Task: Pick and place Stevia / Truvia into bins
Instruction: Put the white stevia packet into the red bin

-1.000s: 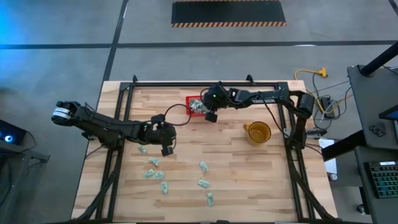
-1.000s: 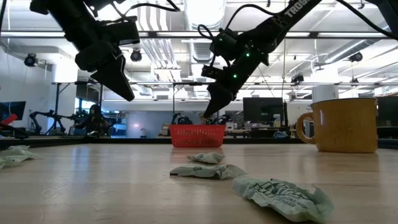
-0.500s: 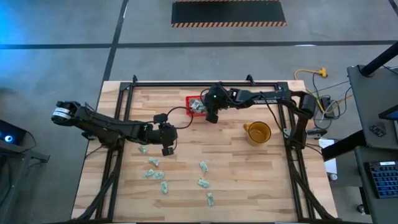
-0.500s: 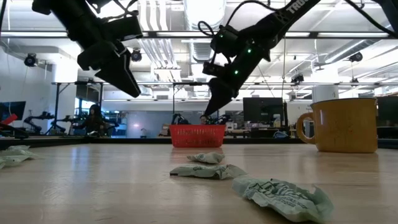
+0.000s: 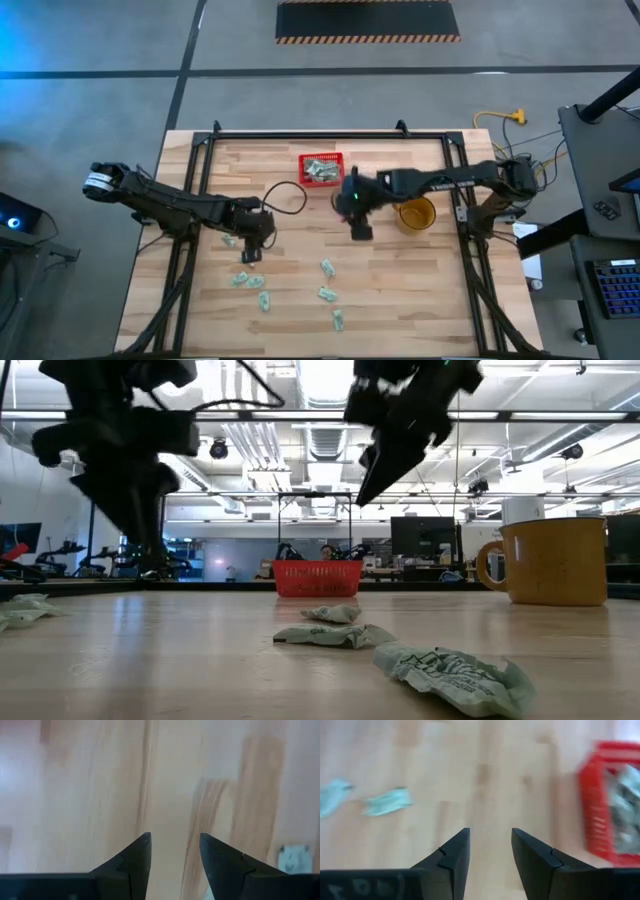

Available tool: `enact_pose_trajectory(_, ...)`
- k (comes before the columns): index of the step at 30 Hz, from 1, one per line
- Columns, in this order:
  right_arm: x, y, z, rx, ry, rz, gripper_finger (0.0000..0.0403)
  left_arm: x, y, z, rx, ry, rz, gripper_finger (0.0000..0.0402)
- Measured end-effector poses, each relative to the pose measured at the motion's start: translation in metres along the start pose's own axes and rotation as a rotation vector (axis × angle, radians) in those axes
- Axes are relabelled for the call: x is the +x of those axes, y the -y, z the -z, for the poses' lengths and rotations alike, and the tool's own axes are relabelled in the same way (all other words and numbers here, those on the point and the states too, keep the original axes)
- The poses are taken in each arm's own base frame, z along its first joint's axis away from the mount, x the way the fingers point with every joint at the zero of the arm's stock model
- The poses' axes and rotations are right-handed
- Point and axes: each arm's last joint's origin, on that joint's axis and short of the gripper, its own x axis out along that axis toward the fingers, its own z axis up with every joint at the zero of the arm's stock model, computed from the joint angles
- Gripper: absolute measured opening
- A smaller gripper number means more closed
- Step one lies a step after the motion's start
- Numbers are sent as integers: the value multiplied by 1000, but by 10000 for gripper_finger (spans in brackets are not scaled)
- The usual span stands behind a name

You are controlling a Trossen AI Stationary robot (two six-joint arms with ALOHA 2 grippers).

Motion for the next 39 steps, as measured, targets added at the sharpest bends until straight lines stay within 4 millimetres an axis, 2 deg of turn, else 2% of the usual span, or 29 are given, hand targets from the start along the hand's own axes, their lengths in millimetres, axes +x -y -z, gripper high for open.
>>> enact_pose_trajectory(7,-5,-62,1,-161,-3,-101,122,11,9,23,-64,-130,73,150)
enact_pose_trajectory(14,-3,-97,10,-231,-31,-151,109,18,22,35,-53,-194,91,150)
enact_pose_trajectory(19,4,-104,23,-203,-75,-157,98,26,29,40,-17,-203,98,150)
enact_pose_trajectory(26,15,-103,44,-159,-152,-150,83,34,39,43,19,-190,116,150)
enact_pose_trajectory(35,16,-103,46,-141,-150,-149,70,47,43,43,37,-217,97,149)
enact_pose_trajectory(39,17,-103,45,-141,-141,-150,68,52,45,43,44,-241,85,128)
